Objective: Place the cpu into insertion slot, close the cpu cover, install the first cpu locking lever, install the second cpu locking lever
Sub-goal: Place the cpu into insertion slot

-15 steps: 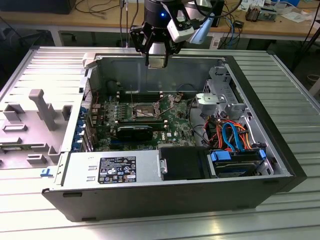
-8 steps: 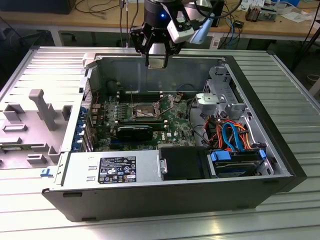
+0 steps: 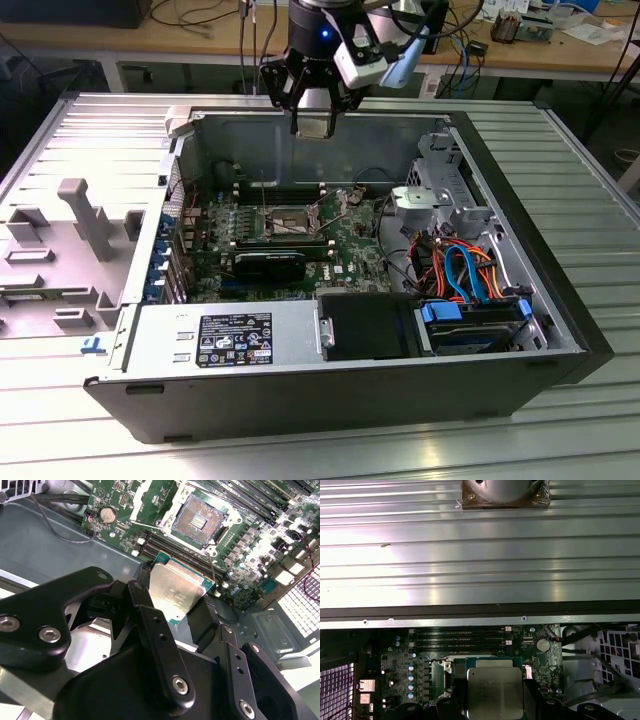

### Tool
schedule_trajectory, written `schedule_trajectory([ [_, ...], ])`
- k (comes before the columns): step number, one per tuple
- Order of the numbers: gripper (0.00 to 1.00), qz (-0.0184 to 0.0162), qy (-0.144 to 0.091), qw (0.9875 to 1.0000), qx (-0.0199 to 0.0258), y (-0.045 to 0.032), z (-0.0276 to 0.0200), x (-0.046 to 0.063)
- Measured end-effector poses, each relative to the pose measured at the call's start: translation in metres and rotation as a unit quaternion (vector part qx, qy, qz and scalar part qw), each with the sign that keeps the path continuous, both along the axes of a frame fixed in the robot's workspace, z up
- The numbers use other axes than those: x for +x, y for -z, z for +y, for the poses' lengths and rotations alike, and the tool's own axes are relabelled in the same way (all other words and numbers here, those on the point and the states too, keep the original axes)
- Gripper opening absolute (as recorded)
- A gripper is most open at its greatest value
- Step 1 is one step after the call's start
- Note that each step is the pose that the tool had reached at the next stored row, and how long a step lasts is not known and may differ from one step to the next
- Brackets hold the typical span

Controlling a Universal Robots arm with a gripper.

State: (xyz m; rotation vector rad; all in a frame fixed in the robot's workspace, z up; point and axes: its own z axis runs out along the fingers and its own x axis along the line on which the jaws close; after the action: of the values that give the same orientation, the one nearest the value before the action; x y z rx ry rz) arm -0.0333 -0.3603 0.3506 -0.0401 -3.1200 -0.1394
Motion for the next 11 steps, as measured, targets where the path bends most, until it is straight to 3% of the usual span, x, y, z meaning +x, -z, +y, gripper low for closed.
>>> schedule_trajectory([
  [11,0.54,0.0,0.0,1.0,0.0,0.0023,-0.0002,0.0],
])
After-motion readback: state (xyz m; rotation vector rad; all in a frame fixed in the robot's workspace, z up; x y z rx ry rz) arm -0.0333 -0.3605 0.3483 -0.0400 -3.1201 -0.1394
